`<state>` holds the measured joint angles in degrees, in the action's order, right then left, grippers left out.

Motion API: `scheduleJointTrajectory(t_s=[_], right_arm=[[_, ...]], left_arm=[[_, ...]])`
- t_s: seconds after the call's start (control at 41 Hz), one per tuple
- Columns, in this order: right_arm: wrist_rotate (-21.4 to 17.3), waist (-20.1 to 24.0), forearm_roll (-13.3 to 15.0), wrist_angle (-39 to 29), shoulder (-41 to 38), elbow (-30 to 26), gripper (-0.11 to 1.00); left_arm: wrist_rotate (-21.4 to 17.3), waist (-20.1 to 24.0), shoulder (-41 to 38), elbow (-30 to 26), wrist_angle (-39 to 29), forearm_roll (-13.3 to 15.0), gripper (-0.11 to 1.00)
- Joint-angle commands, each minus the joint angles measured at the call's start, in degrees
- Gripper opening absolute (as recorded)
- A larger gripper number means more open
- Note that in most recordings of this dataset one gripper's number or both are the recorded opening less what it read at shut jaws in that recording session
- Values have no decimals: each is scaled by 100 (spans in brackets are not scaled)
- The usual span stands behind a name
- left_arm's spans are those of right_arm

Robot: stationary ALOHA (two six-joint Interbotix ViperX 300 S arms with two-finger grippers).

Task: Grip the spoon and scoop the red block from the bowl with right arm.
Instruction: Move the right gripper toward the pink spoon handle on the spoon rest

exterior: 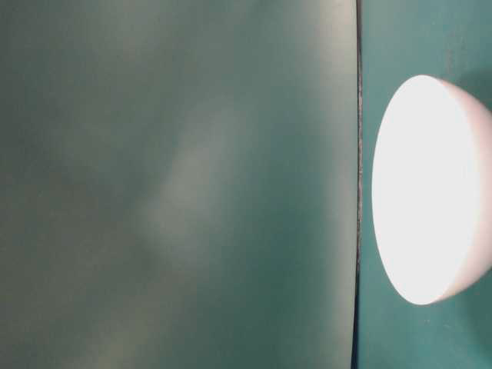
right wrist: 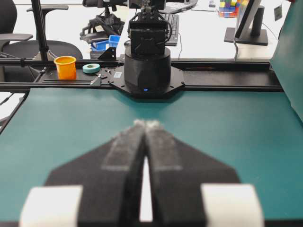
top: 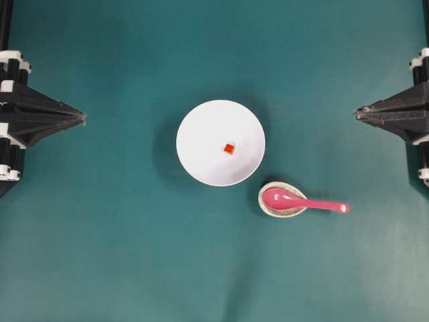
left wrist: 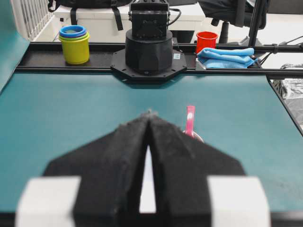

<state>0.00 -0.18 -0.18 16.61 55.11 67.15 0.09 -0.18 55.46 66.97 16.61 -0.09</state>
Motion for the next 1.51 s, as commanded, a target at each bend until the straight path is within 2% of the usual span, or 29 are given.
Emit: scheduleJointTrajectory(t_s=[0.0, 0.024, 0.195, 0.39, 0.56, 0.633, 0.731, 0.853, 0.999, 1.121, 1.315, 1.364, 1.413, 1.486], right_arm=[[-105, 44, -9, 9, -18, -123, 0], [-114, 44, -9, -176, -26, -220, 0], [-114, 53, -9, -554, -18, -378, 0], [-114, 53, -18, -642, 26, -439, 0], [-123, 62, -132, -650, 18, -448, 1], [-123, 62, -193, -703, 0, -439, 9], [-149, 79, -352, -809, -35, -413, 31], [-255, 149, -571, -914, -211, -343, 48], [-299, 439, -747, -809, -519, -44, 49], [-343, 870, -1204, -264, -879, 308, 49], [-334, 1951, -2127, 1600, -1907, 940, 49], [-334, 2294, -2496, 2215, -2391, 1063, 49], [-334, 2505, -2751, 2575, -2725, 1116, 49], [-334, 2909, -3305, 3226, -3401, 1143, 49]], left_arm=[[-35, 18, -62, -88, -246, -79, 0], [62, 18, -44, -114, -492, -79, 0], [79, 18, -18, -141, -677, -79, 0], [79, 18, -18, -149, -677, -79, 0], [79, 18, -18, -149, -677, -79, 0], [79, 18, -18, -149, -677, -70, 0], [70, 18, -18, -149, -686, -79, 0], [88, 18, -18, -149, -686, -79, 0], [105, 18, -18, -149, -677, -79, 0], [114, 18, -18, -149, -677, -79, 0], [114, 18, -26, -149, -686, -70, 0], [114, 18, -35, -149, -677, -70, 0], [114, 18, -35, -149, -677, -70, 0], [123, 18, -44, -149, -668, -79, 0]])
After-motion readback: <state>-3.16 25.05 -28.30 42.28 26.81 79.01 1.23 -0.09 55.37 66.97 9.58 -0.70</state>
